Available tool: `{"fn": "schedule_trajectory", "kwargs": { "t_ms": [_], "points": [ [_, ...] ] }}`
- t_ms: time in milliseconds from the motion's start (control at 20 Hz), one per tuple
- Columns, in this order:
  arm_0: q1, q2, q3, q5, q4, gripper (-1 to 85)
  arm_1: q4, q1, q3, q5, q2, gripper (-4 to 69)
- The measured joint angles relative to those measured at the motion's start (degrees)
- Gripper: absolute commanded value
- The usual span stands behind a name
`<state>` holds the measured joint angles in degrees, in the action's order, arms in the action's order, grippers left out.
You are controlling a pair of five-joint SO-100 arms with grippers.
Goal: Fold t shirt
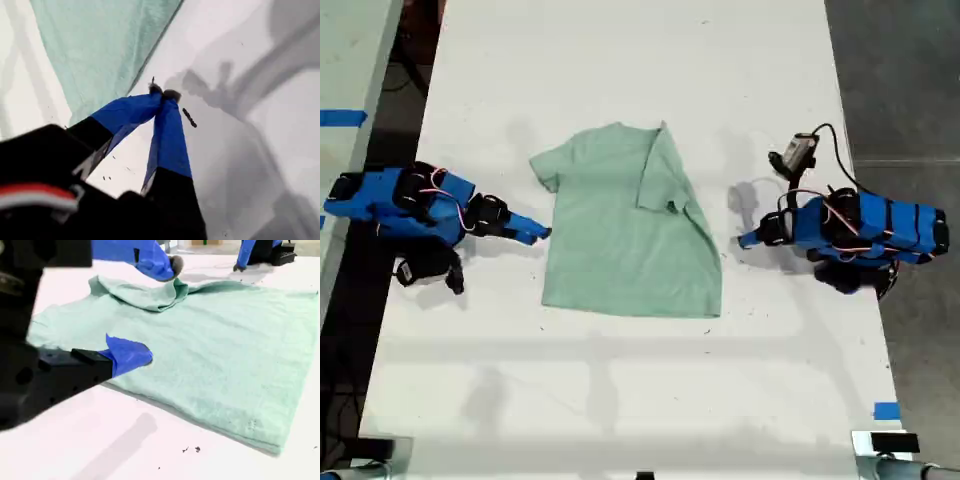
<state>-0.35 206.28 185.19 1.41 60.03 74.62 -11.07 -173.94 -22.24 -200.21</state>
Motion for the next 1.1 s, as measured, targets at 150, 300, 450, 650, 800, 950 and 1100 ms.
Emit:
{"fn": "schedule_trajectory", "kwargs": {
  "t_ms": [150, 300, 450, 650, 800, 950, 1100],
  "points": [
    [-6.8, 0.0, 0.2, -0.6, -4.5, 0.0, 0.4, 0.0, -0.1, 0.4, 0.0, 0.5],
    [-10.7, 0.0, 0.2, -0.6, -5.6, 0.0, 0.5, 0.0, -0.1, 0.4, 0.0, 0.5],
    [-11.1, 0.0, 0.2, -0.6, -5.7, 0.0, 0.5, 0.0, -0.1, 0.4, 0.0, 0.5],
    [-12.0, -0.6, -3.4, -0.5, -6.2, -0.1, 0.5, 0.0, -0.1, 0.4, 0.0, 0.5],
    [-25.2, -19.5, -20.8, 8.5, 3.7, 3.2, 0.5, 0.0, -0.1, 0.4, 0.0, 0.5],
    [-40.4, -52.3, -43.9, 25.6, 8.3, 18.0, 0.5, 0.0, -0.1, 0.4, 0.0, 0.5],
    [-49.7, -78.6, -57.6, 35.5, 7.6, 22.1, 0.5, 0.0, -0.1, 0.4, 0.0, 0.5]
  ]
}}
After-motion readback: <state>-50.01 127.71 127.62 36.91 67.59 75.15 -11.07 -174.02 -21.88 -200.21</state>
